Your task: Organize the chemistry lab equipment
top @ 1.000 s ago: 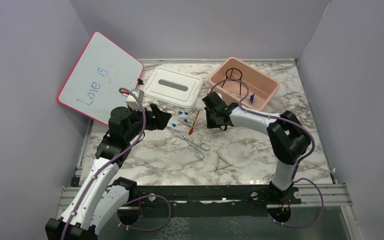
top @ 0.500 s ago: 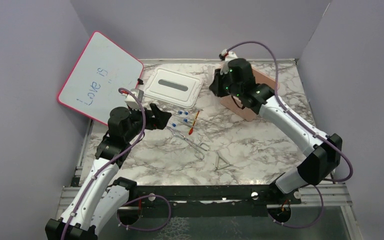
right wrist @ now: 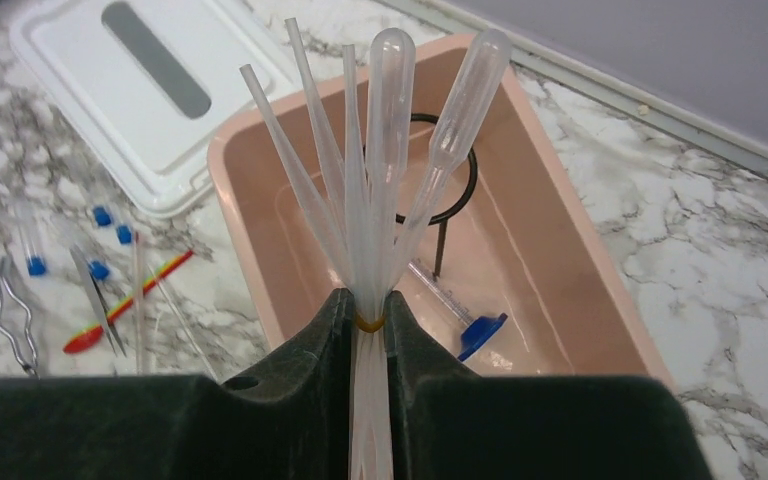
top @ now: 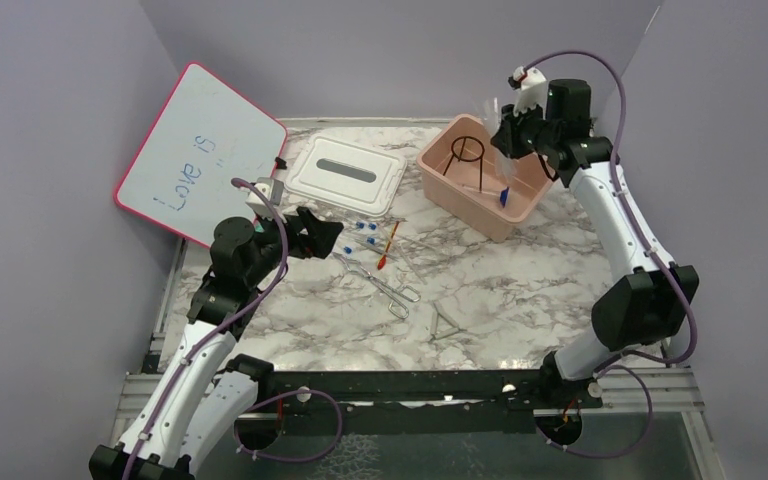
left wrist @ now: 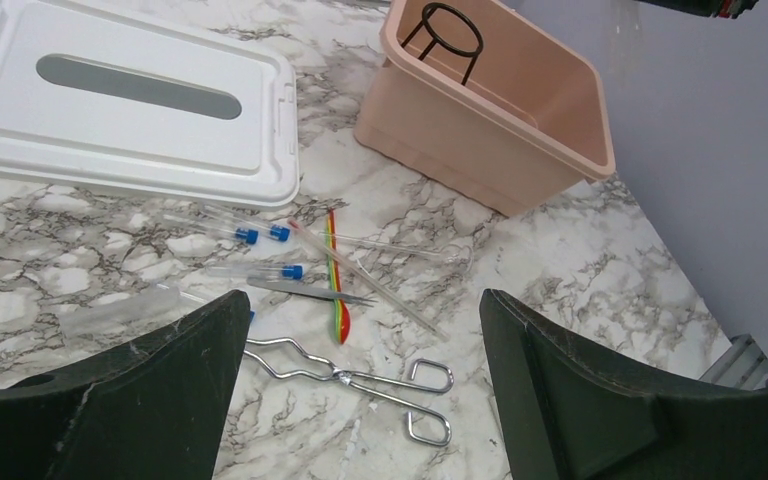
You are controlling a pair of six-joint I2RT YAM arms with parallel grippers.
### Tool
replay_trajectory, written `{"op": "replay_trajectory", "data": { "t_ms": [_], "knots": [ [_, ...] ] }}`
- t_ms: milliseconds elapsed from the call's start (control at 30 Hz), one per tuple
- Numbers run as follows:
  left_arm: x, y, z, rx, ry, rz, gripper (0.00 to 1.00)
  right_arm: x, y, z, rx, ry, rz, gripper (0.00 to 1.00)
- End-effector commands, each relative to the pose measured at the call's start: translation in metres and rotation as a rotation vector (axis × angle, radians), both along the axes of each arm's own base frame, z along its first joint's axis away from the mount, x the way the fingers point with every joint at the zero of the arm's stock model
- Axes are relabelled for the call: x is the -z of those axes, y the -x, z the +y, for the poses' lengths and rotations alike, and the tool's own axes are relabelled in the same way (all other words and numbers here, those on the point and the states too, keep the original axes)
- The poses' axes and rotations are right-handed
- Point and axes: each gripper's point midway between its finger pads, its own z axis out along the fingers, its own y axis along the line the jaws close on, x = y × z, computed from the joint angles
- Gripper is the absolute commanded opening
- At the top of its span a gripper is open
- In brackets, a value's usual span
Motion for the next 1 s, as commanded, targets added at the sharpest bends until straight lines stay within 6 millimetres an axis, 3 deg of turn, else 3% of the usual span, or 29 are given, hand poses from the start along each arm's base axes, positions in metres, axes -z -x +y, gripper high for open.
{"op": "replay_trajectory", "data": {
  "t_ms": [0,367,767,967],
  "knots": [
    [-0.003,0.000,-0.004,0.027,0.010,-0.022,0.88,0.033,0.008,0.012,-0.211,0.088,0.055,0.17],
    [0.002,-0.007,-0.011,0.048,0.012,-0.004,0.89,0.100,0.017,0.019,-0.416,0.157,0.152,0.18],
    [0.008,-0.018,-0.016,0.054,0.015,0.028,0.89,0.169,0.025,0.024,-0.489,0.134,0.352,0.23],
    [0.013,-0.022,-0.017,0.054,0.008,0.045,0.89,0.185,0.019,0.023,-0.476,0.128,0.424,0.34]
  ]
}}
